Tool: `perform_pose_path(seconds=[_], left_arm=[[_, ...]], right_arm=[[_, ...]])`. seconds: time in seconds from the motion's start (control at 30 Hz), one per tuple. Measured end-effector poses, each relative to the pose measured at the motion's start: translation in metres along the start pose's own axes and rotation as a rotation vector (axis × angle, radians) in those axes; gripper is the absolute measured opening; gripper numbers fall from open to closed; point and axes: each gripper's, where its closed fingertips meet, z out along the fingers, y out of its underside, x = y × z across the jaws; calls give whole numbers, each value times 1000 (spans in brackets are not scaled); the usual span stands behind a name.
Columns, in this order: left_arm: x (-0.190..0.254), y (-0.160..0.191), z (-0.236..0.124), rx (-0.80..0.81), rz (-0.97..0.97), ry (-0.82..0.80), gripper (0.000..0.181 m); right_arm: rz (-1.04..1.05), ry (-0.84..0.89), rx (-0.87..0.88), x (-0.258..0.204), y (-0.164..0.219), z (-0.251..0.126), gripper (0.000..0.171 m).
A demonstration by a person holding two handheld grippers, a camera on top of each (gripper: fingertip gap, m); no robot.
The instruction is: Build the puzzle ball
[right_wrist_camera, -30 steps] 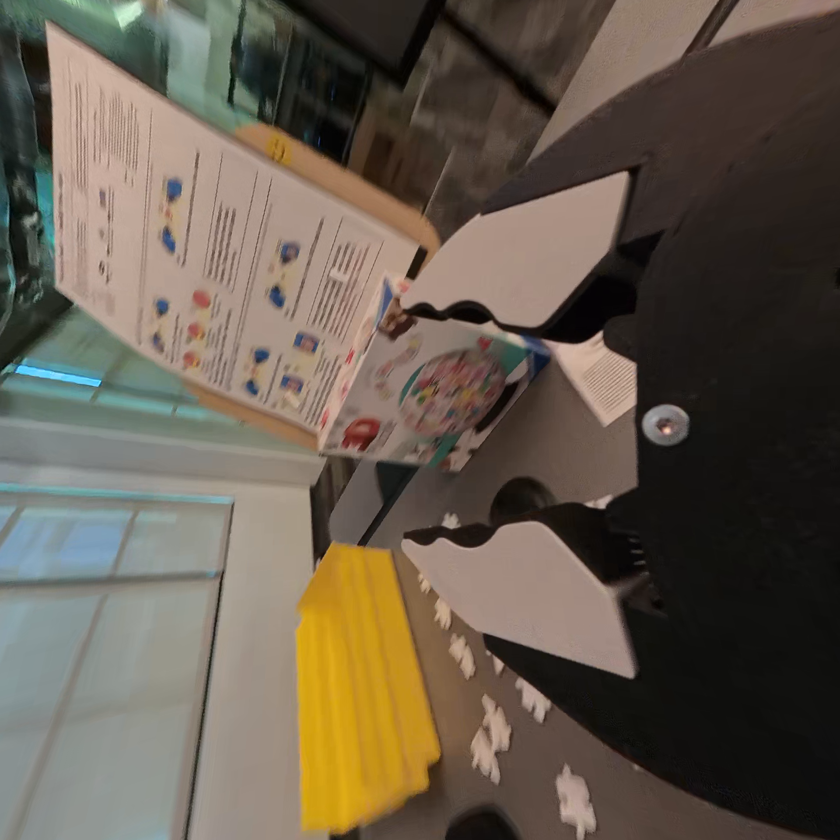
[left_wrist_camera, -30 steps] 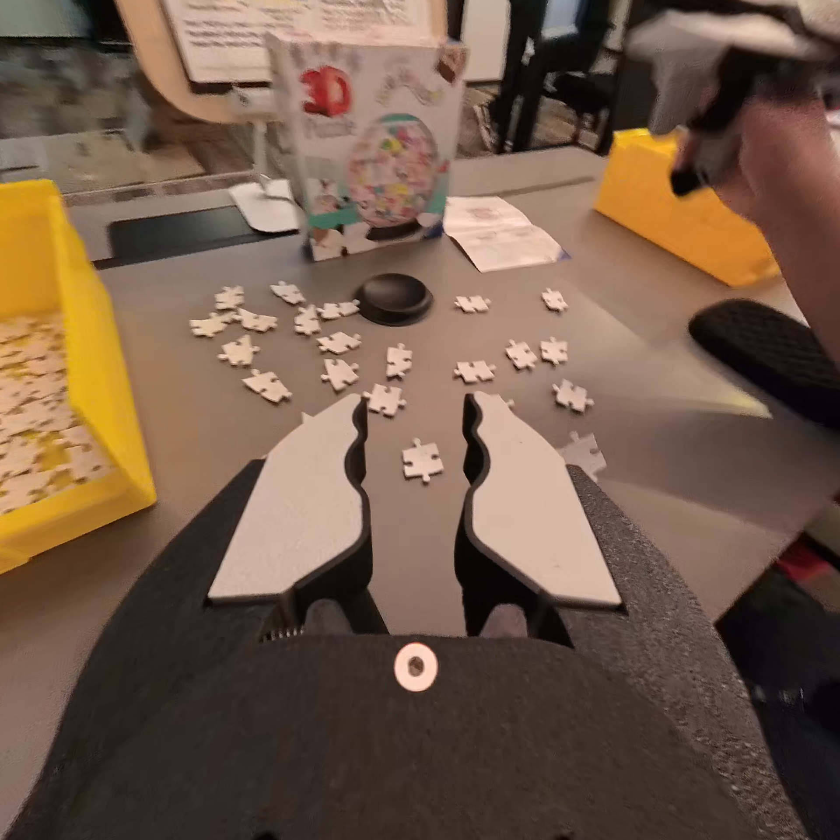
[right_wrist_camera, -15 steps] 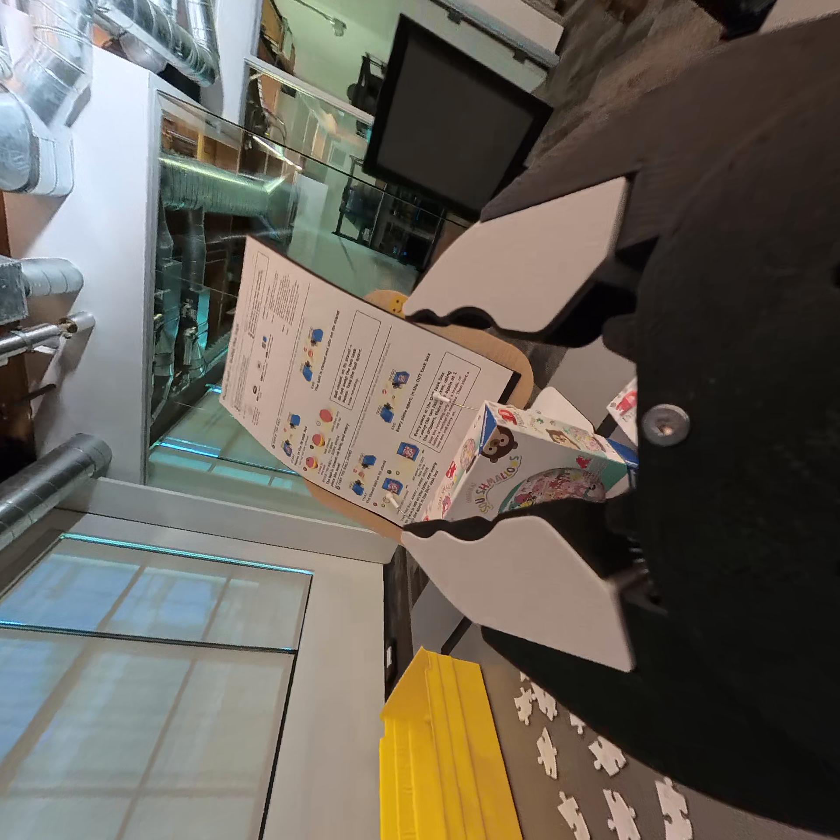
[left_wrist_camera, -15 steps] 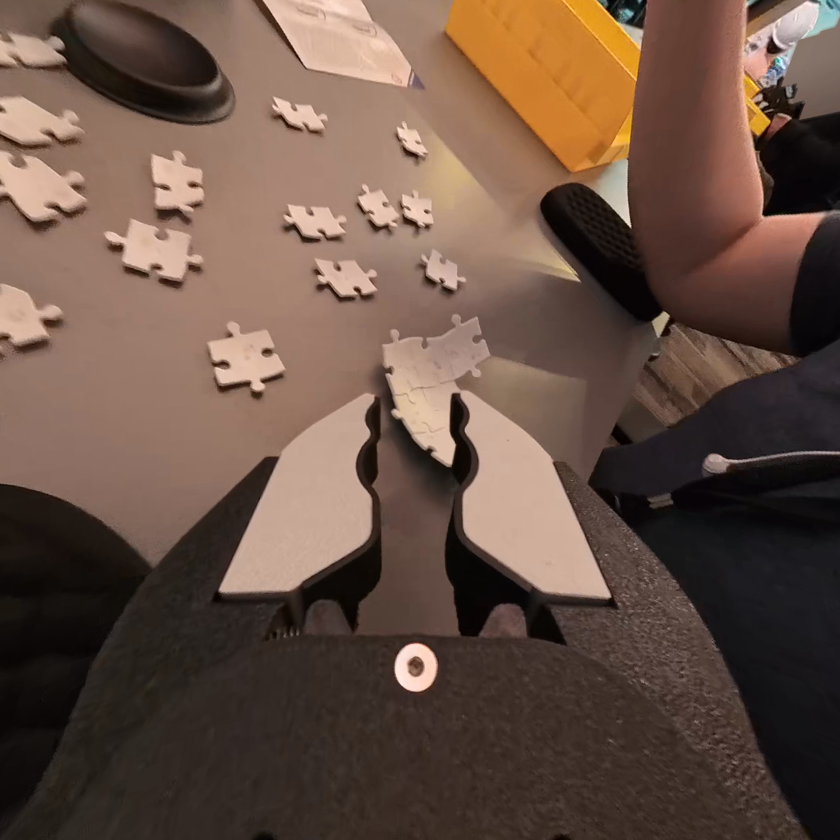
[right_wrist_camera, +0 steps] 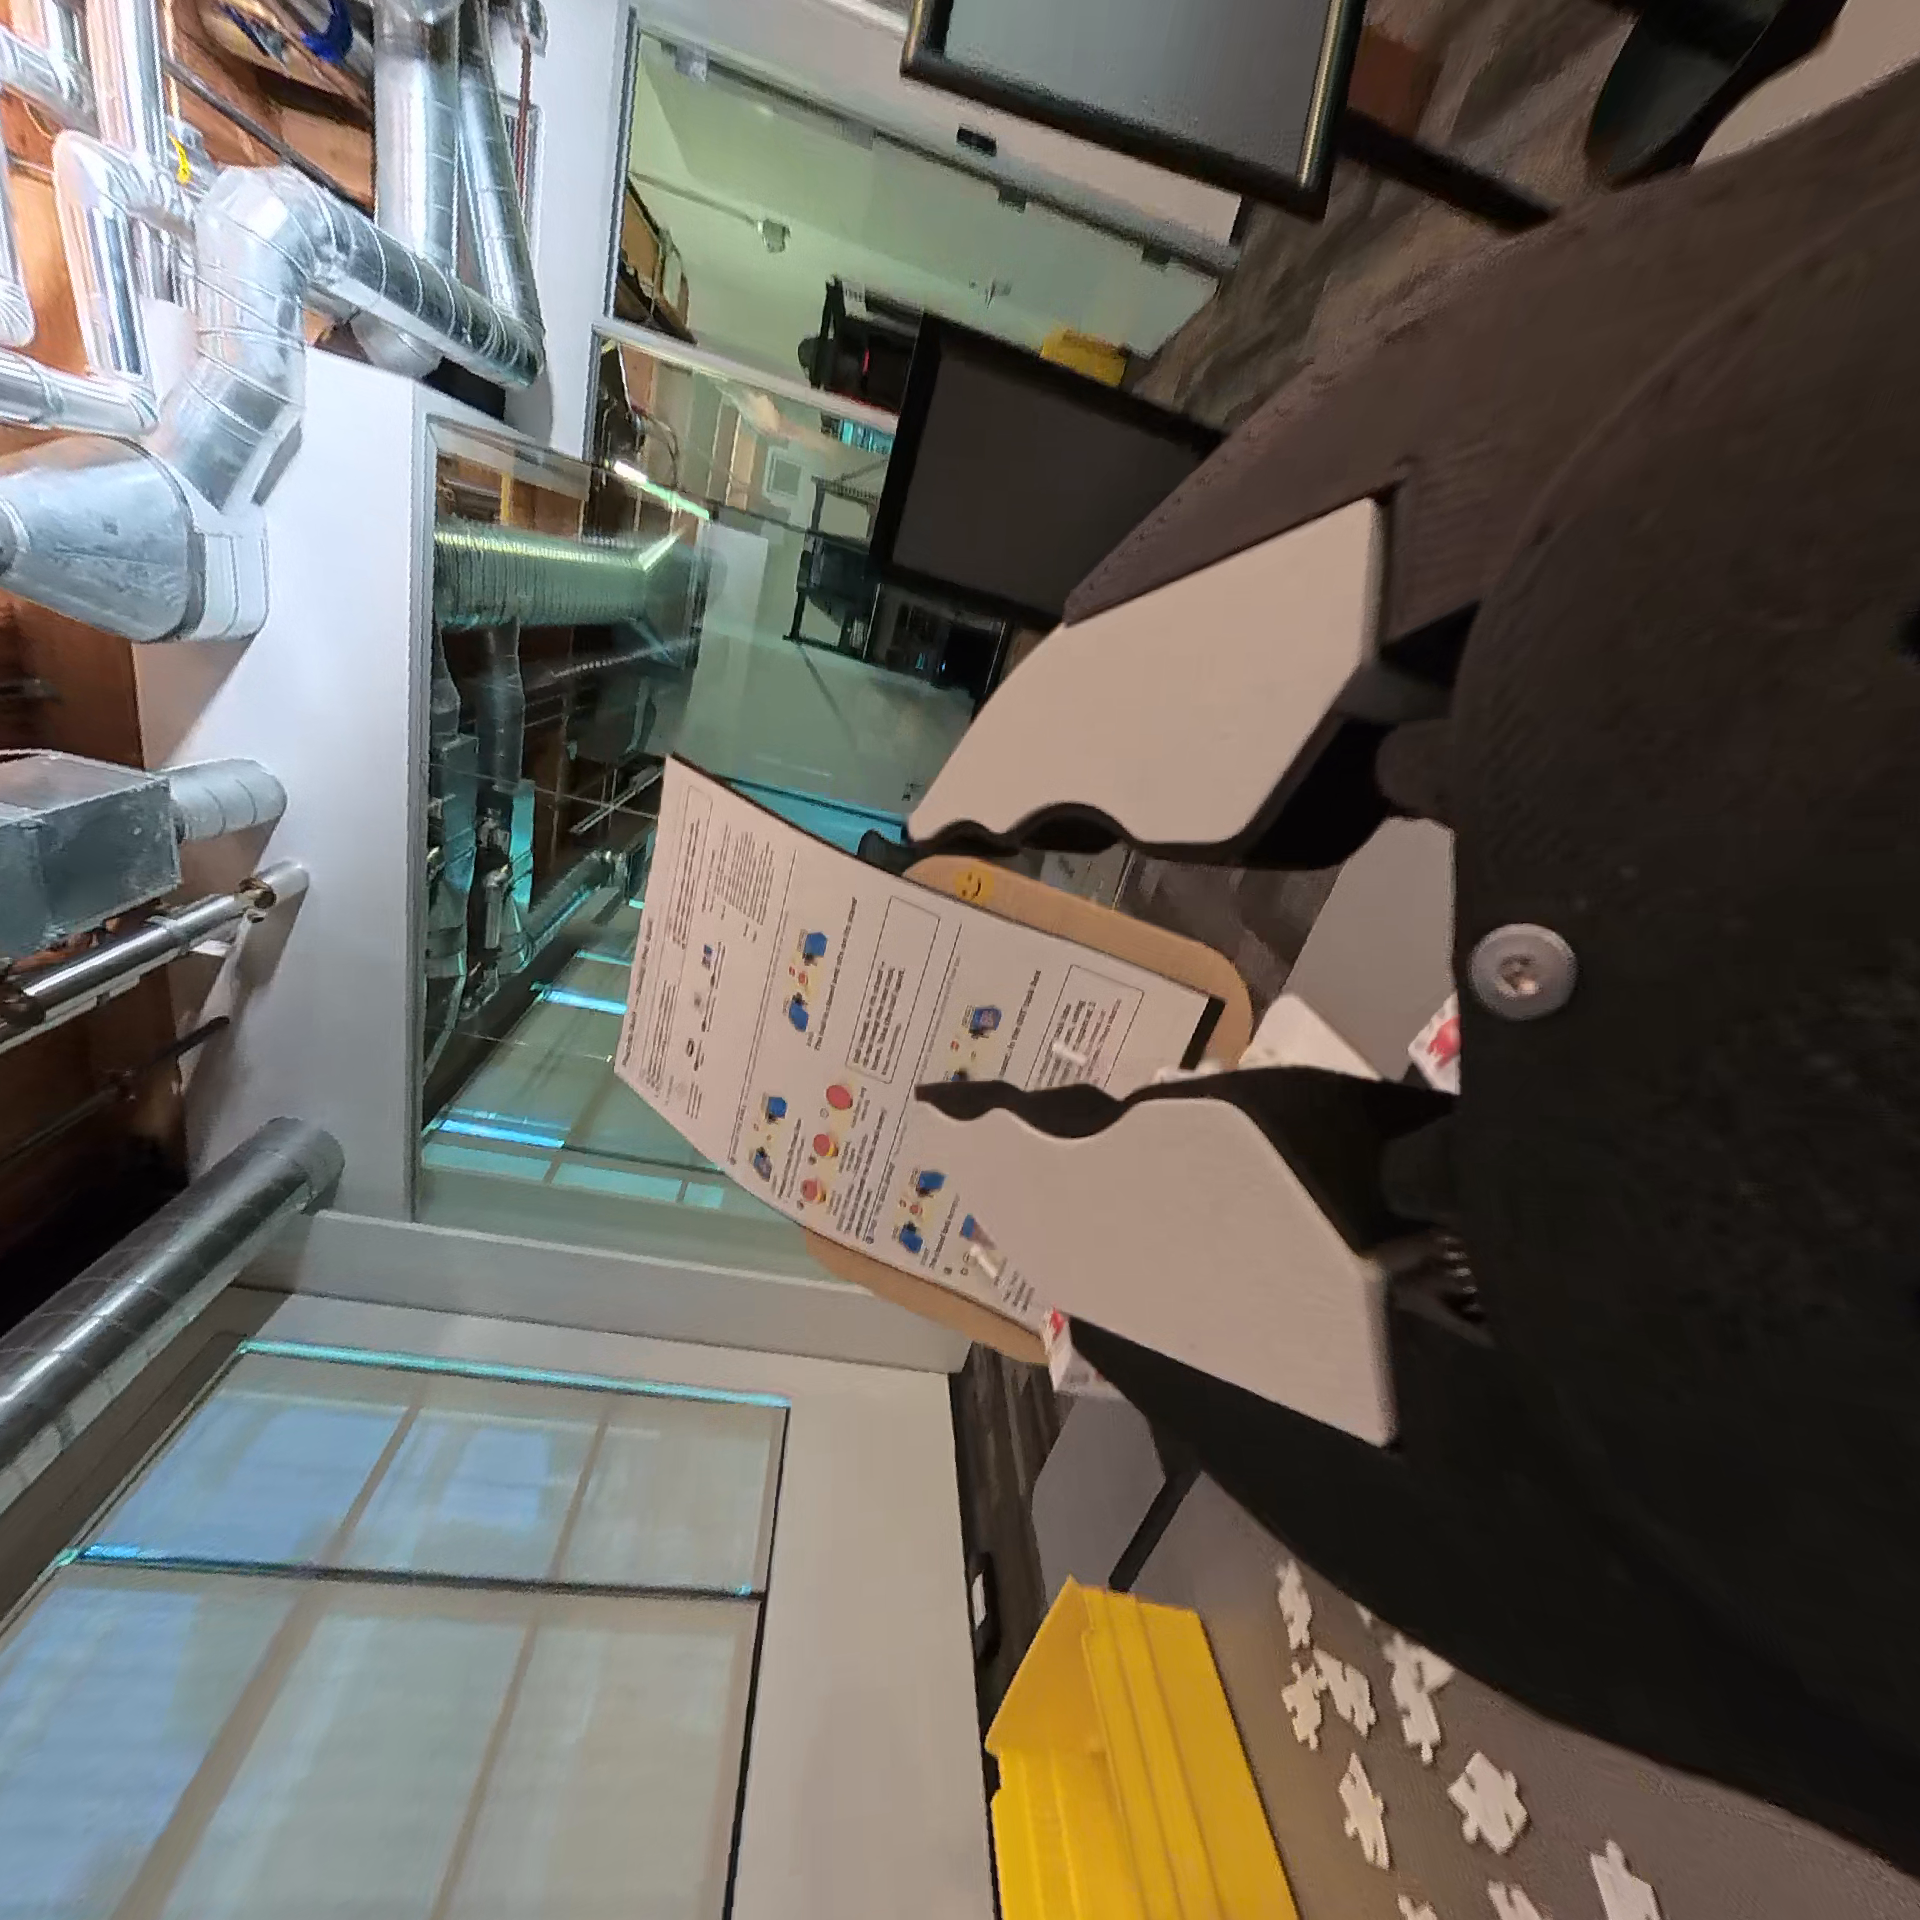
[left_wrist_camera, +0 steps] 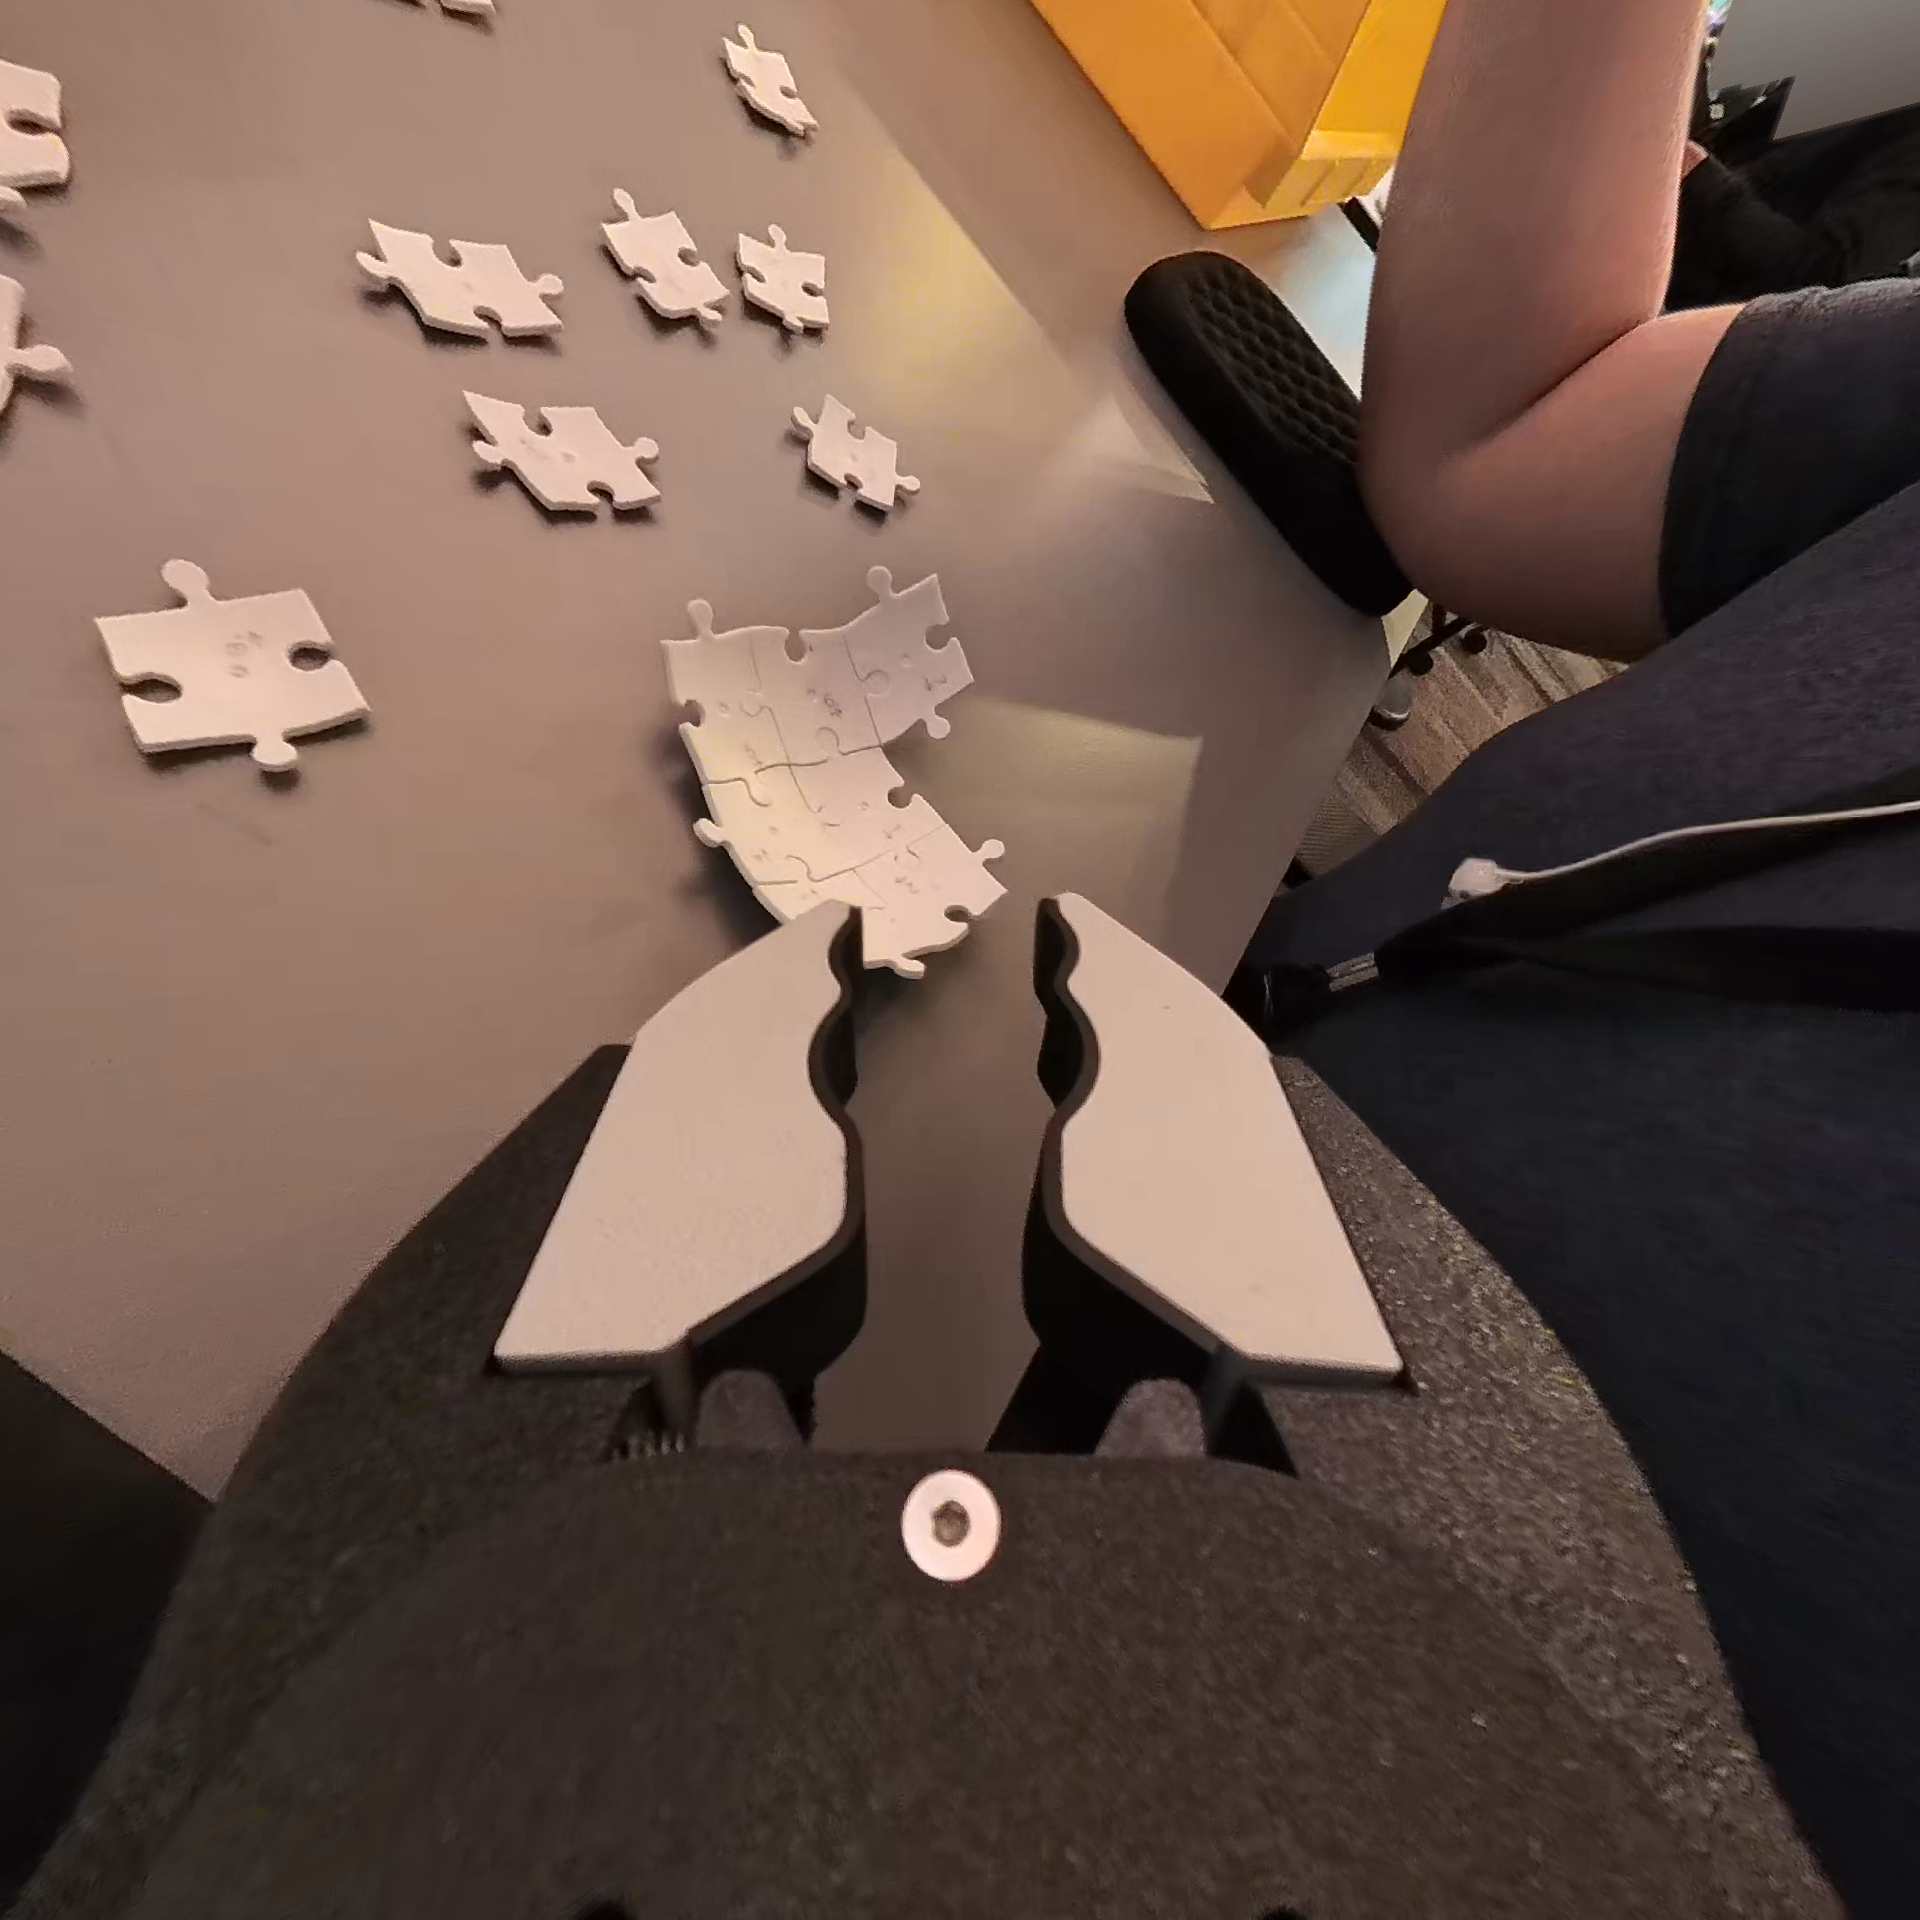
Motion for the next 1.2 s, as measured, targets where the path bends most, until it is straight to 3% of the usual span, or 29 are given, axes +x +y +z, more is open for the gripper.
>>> perform_pose_path(seconds=[0.23,0.87,1.2], left_arm=[[0,0,-2,7,53,-28,36],[19,10,10,-45,60,83,36],[17,4,6,-28,103,39,35]], right_arm=[[-164,119,-126,24,11,-13,43],[-162,132,-135,27,21,-8,43],[-169,127,-159,27,29,-5,43]])
